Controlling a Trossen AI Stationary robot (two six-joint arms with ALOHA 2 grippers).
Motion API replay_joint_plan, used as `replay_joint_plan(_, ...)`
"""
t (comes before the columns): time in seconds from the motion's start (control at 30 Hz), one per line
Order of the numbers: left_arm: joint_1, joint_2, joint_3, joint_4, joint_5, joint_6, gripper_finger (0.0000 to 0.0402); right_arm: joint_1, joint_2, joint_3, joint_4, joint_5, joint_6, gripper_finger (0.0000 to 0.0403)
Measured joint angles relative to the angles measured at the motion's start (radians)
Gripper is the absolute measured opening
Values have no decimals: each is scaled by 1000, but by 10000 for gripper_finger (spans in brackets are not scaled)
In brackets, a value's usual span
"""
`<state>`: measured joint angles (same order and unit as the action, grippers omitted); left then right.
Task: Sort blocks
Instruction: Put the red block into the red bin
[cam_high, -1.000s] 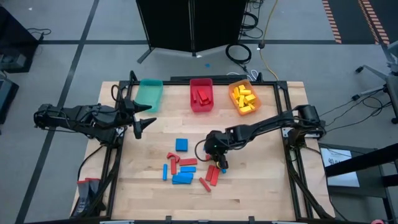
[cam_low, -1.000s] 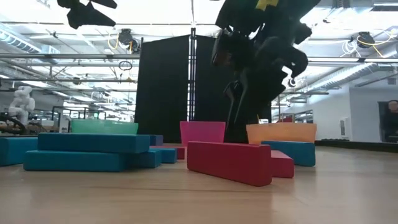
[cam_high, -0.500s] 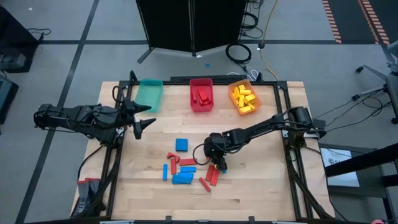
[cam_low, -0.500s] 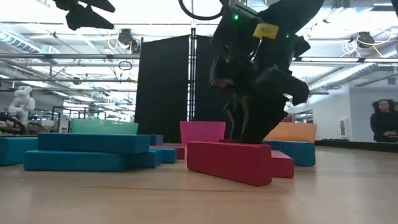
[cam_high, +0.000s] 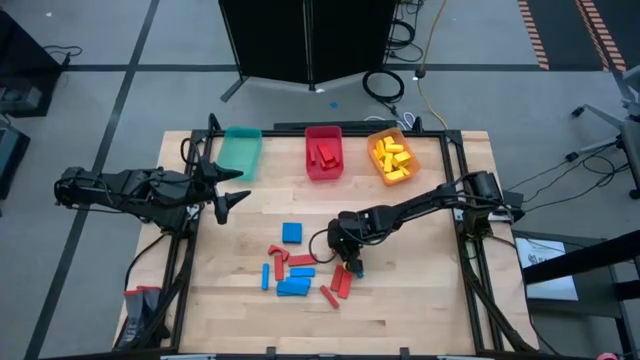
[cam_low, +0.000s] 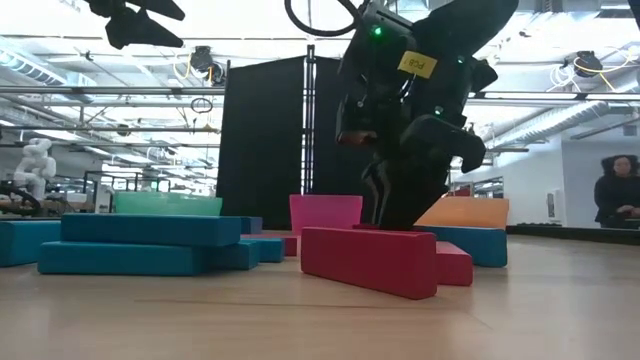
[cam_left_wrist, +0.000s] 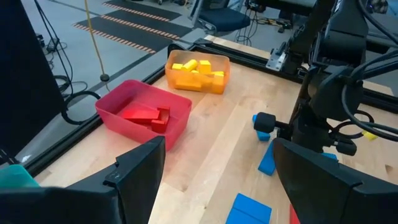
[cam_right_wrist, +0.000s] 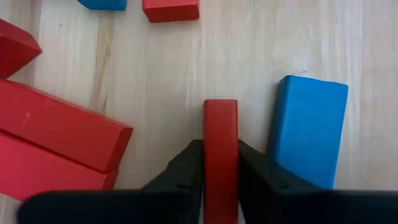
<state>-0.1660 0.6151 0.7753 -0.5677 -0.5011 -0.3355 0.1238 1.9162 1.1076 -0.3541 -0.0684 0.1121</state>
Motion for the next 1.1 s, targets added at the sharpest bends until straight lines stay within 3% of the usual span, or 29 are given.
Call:
replay_joint_plan(0.07,0,0,0,0,0,0,302,0,0,0,-10,2,0,41)
replay_joint_plan(0.23,0,0,0,0,0,0,302,0,0,7,-16,2,61,41)
replay_joint_plan(0.47,0,0,0,0,0,0,302,-16,11,164,-181,39,80,41)
replay_joint_plan(0.77,0,0,0,0,0,1,302,-114,5,377,-261,52,-18,41)
replay_joint_plan(1.1,0,0,0,0,0,2,302,-287,5,433,-276,96,-76,41)
